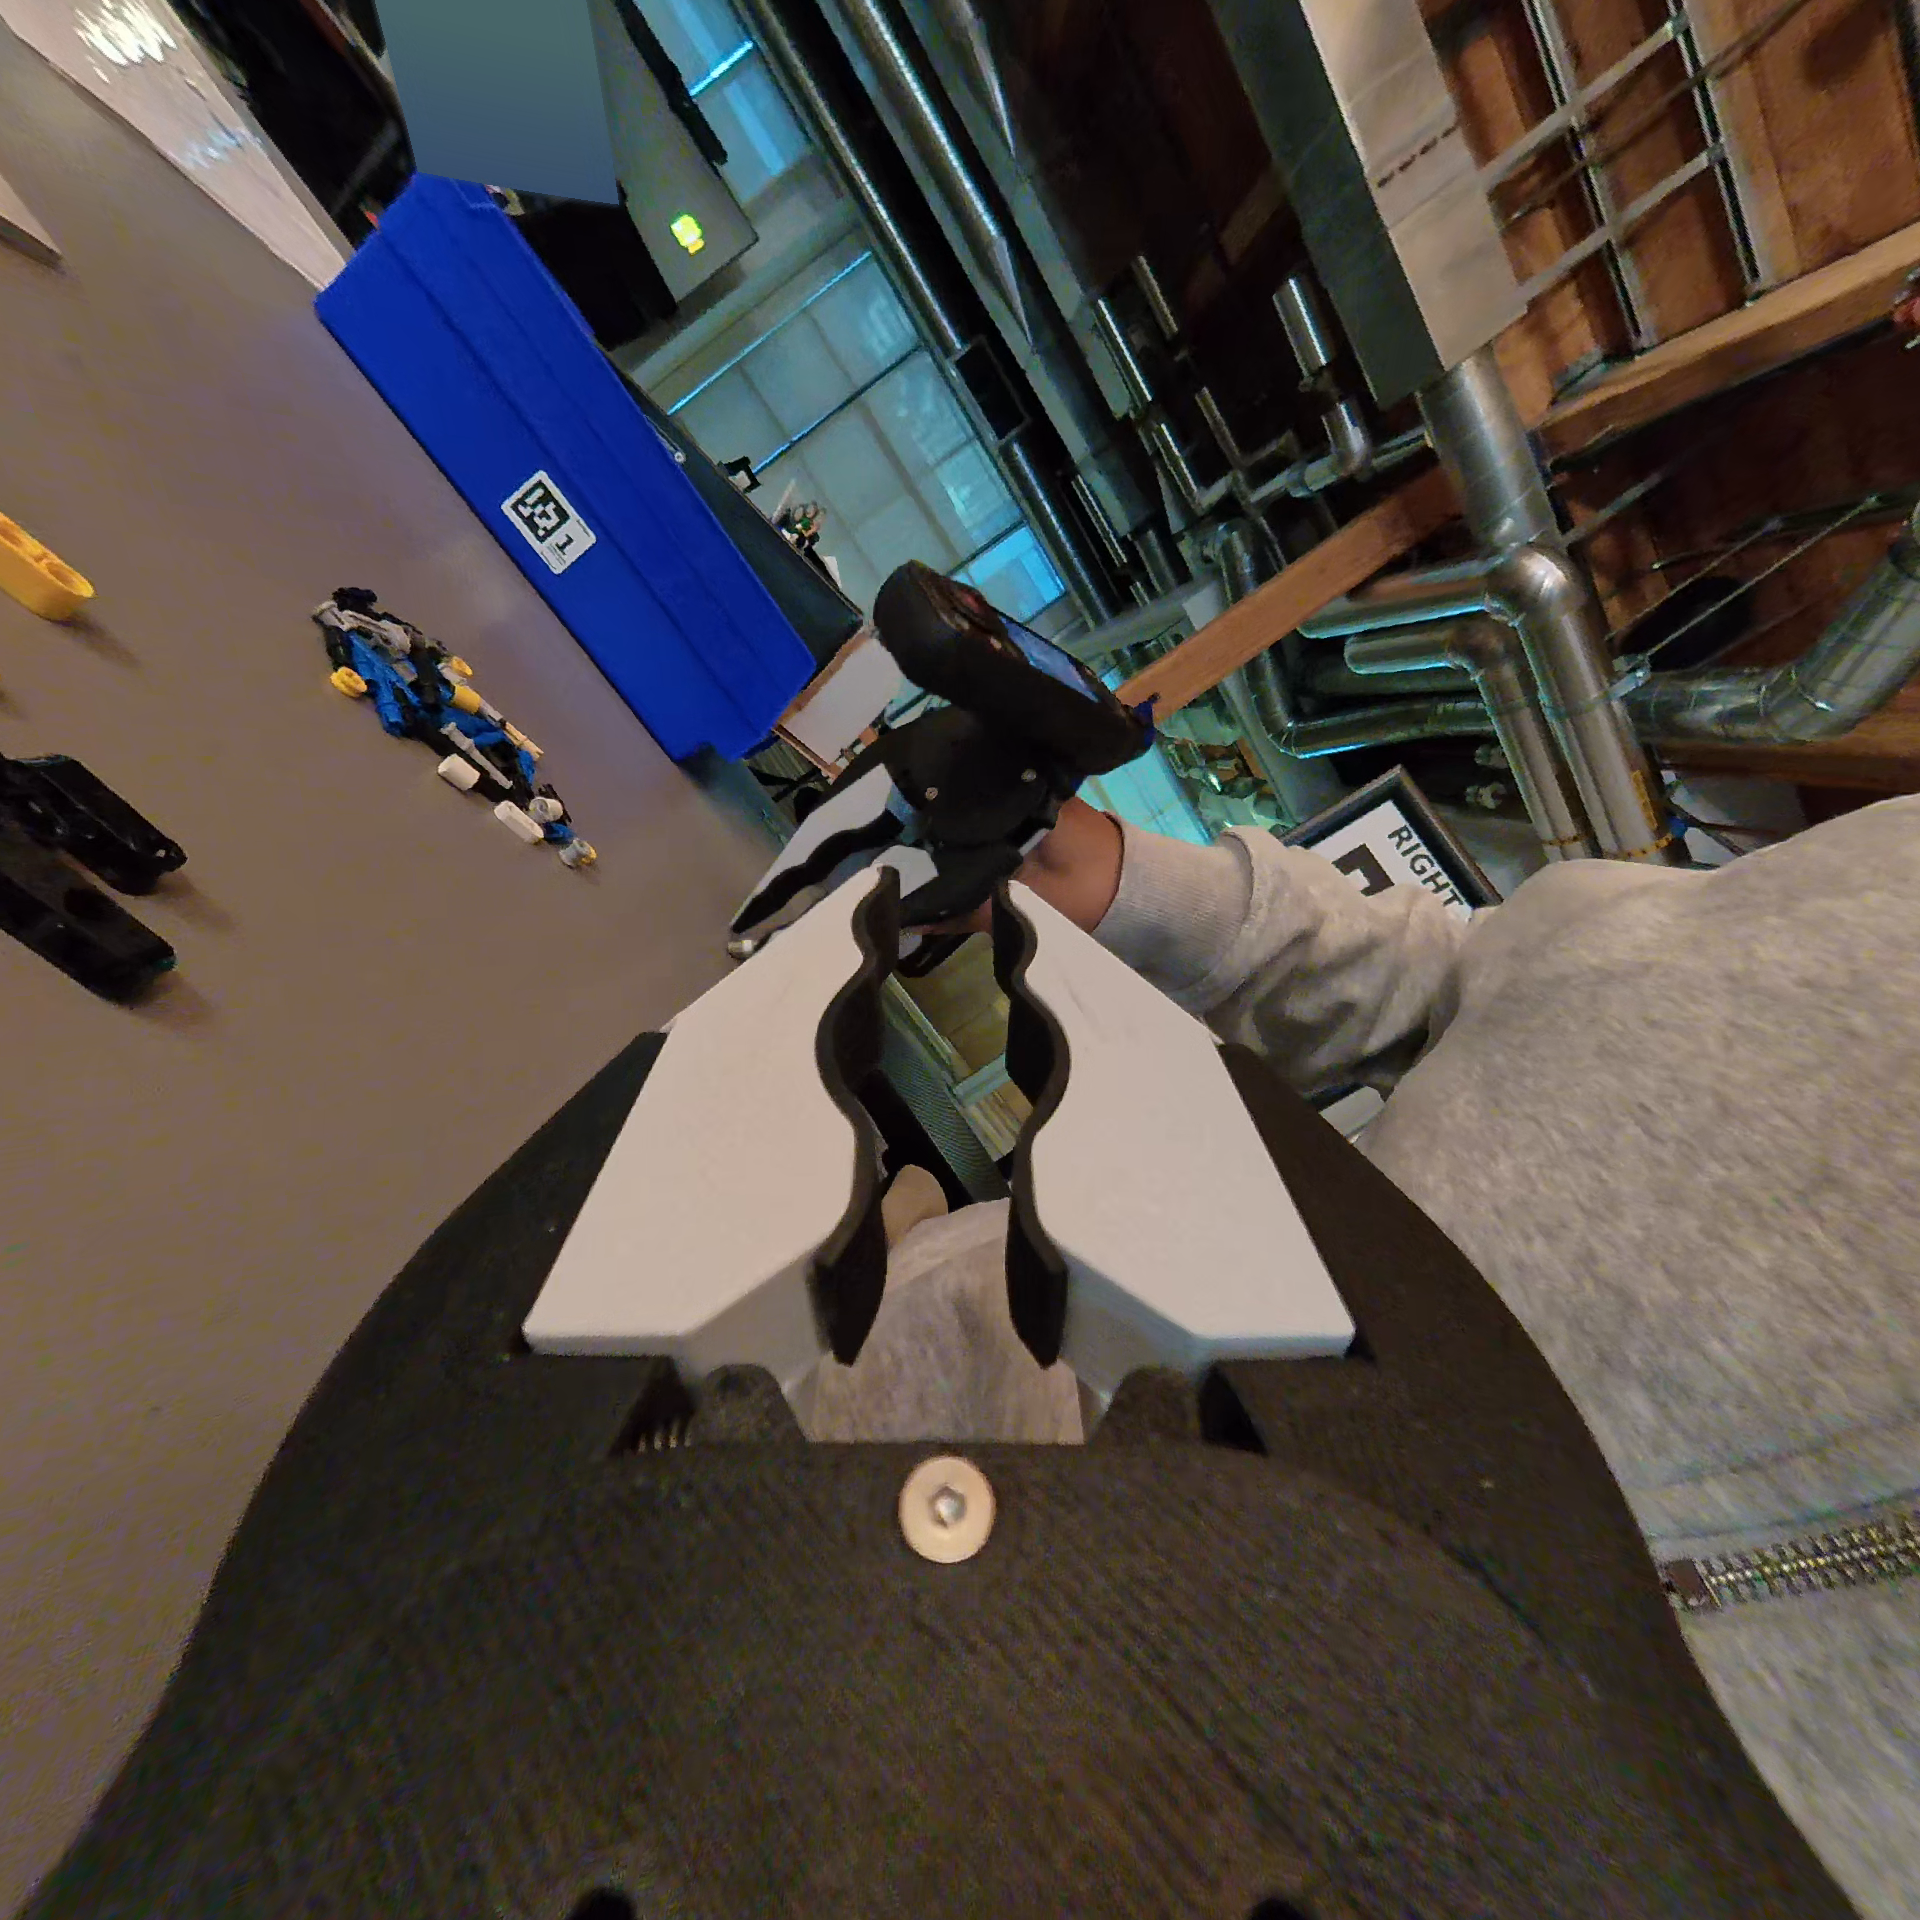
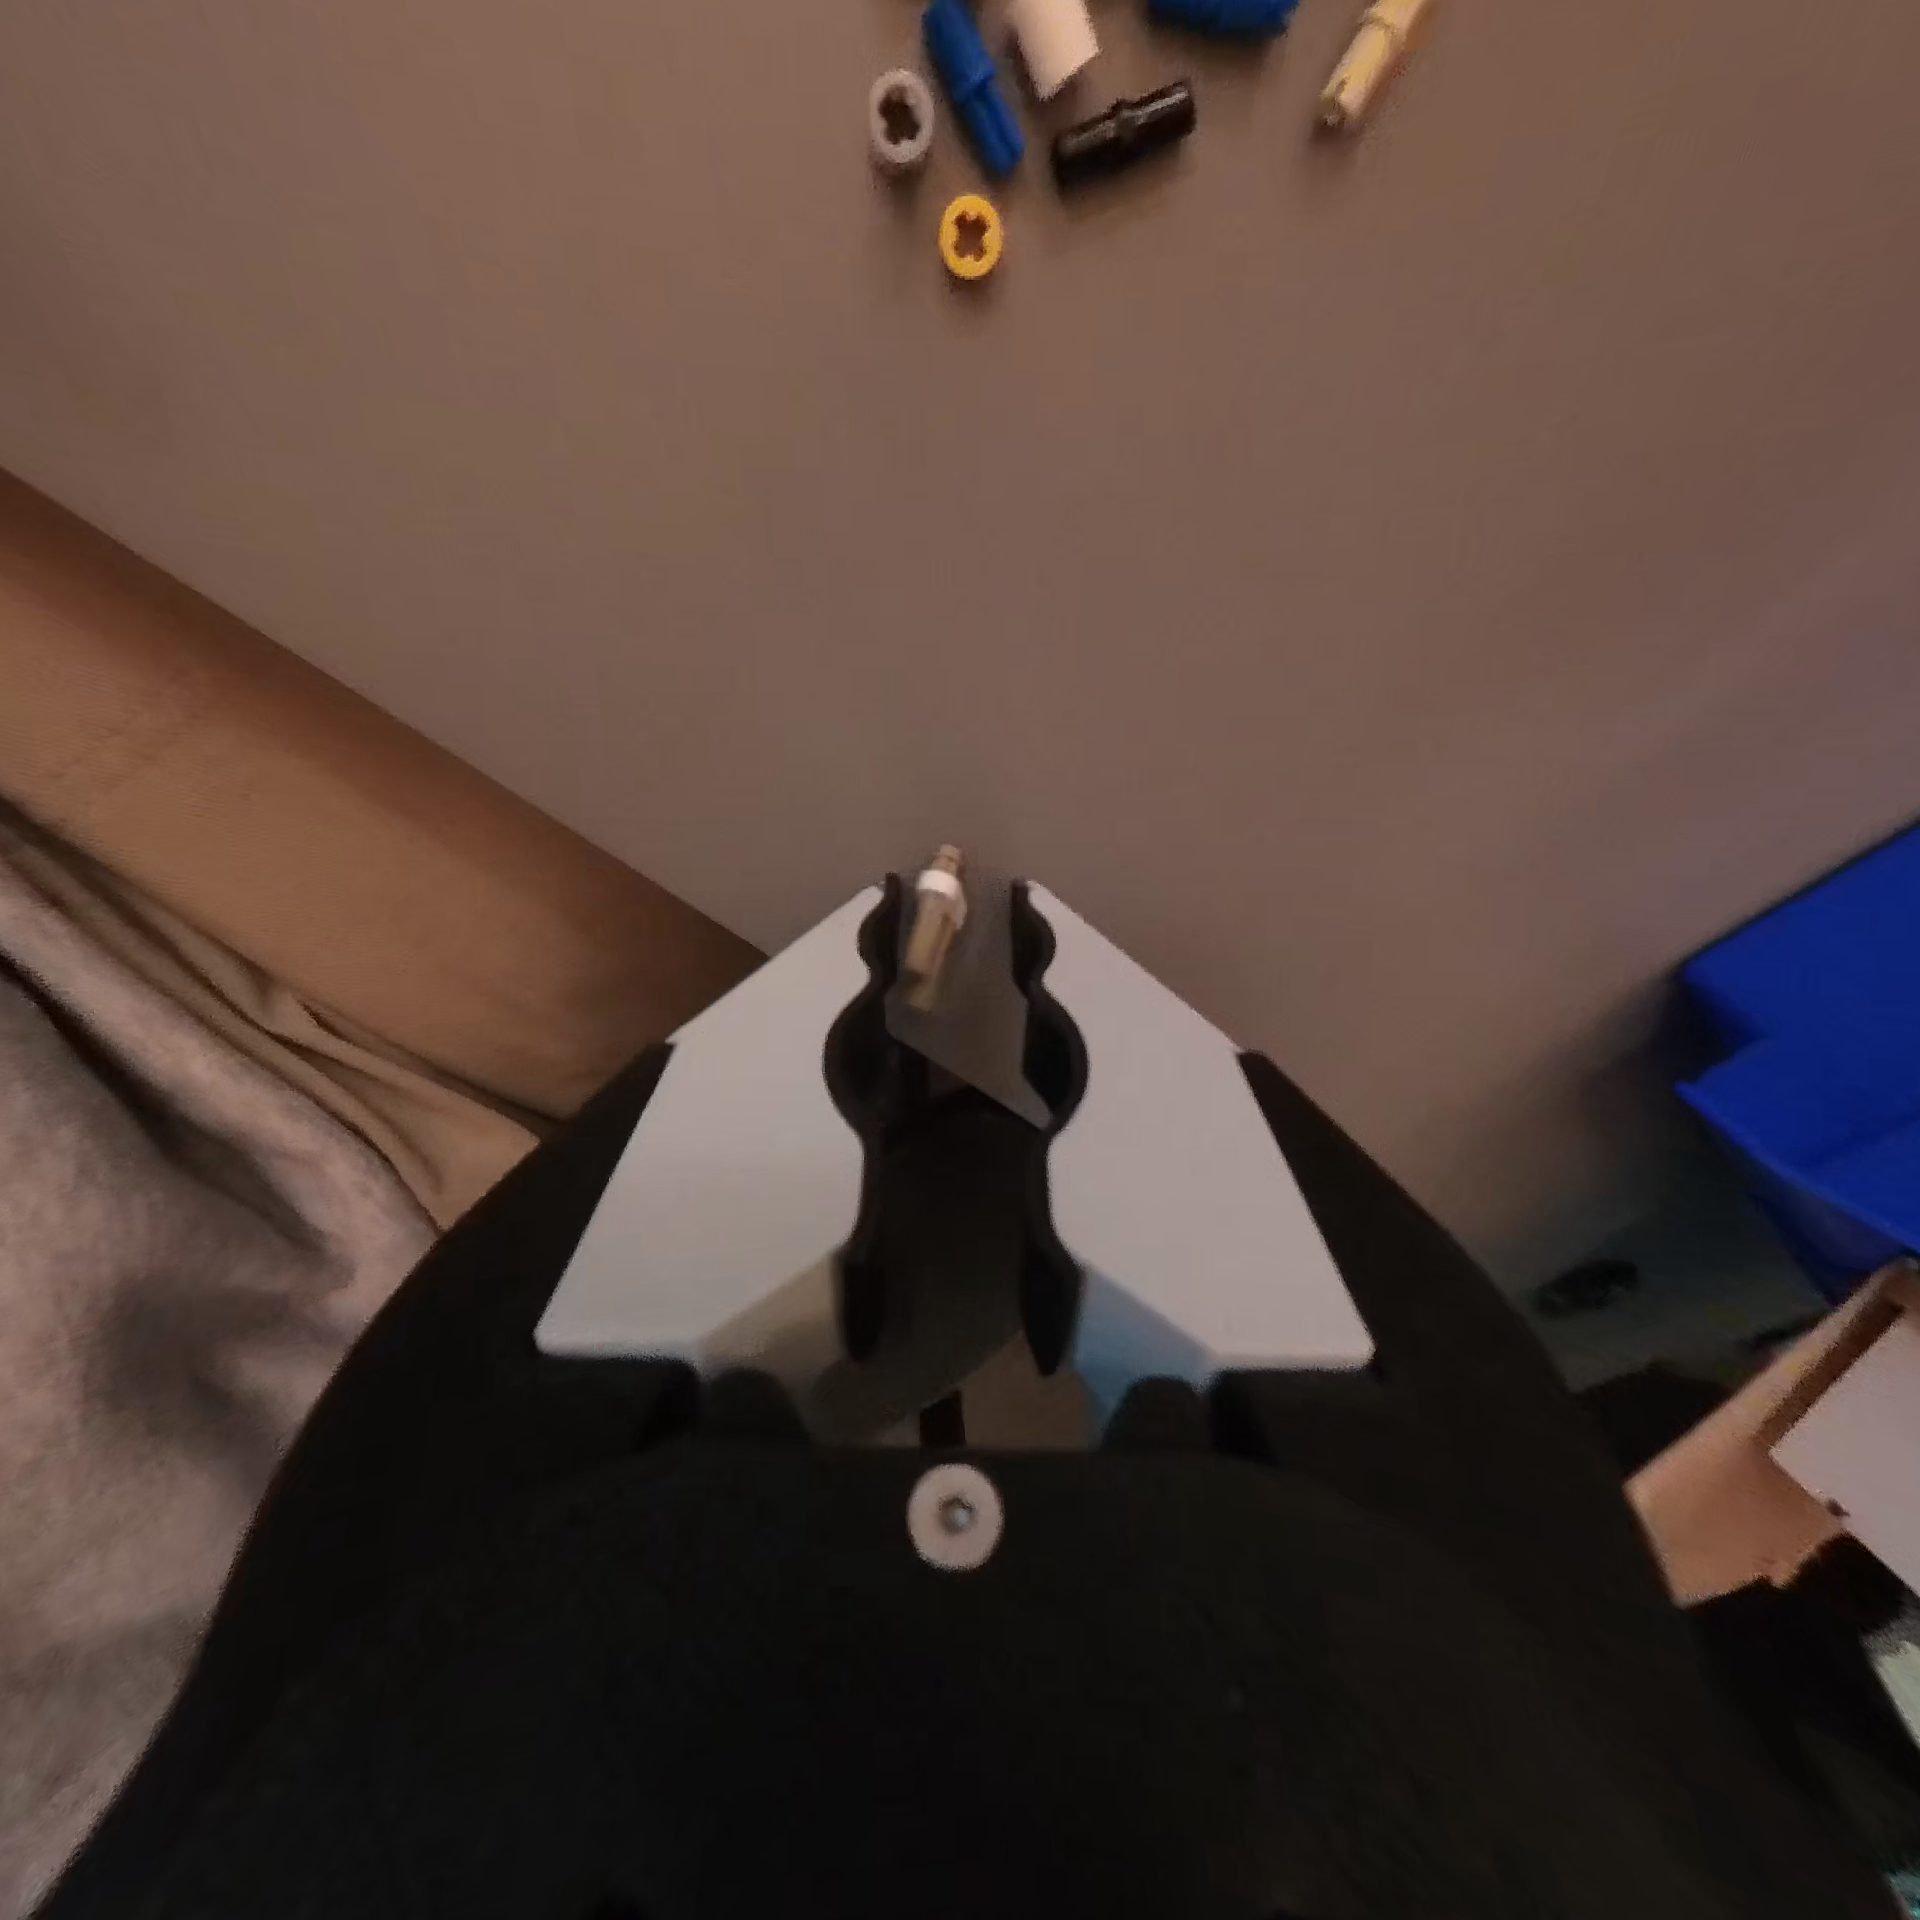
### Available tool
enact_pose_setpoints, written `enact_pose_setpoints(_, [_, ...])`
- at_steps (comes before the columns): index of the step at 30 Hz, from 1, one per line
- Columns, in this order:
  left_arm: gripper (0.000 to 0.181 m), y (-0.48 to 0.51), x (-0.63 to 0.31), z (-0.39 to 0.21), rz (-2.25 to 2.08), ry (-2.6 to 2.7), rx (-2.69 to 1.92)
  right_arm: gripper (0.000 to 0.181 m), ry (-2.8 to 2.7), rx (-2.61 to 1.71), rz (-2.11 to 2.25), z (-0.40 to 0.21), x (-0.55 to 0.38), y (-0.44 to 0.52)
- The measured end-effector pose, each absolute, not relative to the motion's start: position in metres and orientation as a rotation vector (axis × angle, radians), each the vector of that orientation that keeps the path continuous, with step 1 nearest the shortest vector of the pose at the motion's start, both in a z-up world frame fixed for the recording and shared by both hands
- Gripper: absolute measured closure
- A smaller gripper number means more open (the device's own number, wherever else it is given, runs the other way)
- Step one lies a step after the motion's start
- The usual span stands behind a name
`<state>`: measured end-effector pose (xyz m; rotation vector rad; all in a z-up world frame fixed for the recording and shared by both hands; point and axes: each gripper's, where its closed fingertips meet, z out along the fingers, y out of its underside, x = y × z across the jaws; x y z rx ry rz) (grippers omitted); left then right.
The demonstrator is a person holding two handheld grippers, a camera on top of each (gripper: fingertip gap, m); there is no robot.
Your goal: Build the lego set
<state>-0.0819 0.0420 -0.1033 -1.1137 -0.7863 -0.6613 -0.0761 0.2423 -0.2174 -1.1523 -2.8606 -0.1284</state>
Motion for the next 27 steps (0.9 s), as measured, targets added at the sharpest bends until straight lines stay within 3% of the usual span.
enact_pose_setpoints(5, [0.166,0.042,-0.081,-0.103,-0.677,-0.786,-1.105,0.147,-2.799,-1.221,0.176,-0.198,-0.087,0.245])
enact_pose_setpoints(12, [0.166,0.041,-0.083,-0.103,-0.681,-0.791,-1.096,0.146,-2.519,-1.397,0.632,-0.19,-0.081,0.264])
enact_pose_setpoints(21, [0.166,0.048,-0.078,-0.106,-0.688,-0.788,-1.122,0.141,-2.494,-1.303,0.598,-0.212,-0.058,0.241])
enact_pose_setpoints(23, [0.166,0.049,-0.077,-0.107,-0.681,-0.785,-1.138,0.148,-2.489,-1.293,0.608,-0.215,-0.061,0.237])
enact_pose_setpoints(25, [0.166,0.051,-0.076,-0.109,-0.667,-0.781,-1.158,0.167,-2.503,-1.318,0.622,-0.216,-0.063,0.234])
enact_pose_setpoints(27, [0.166,0.053,-0.074,-0.109,-0.65,-0.767,-1.182,0.168,-2.526,-1.356,0.75,-0.21,-0.063,0.219])
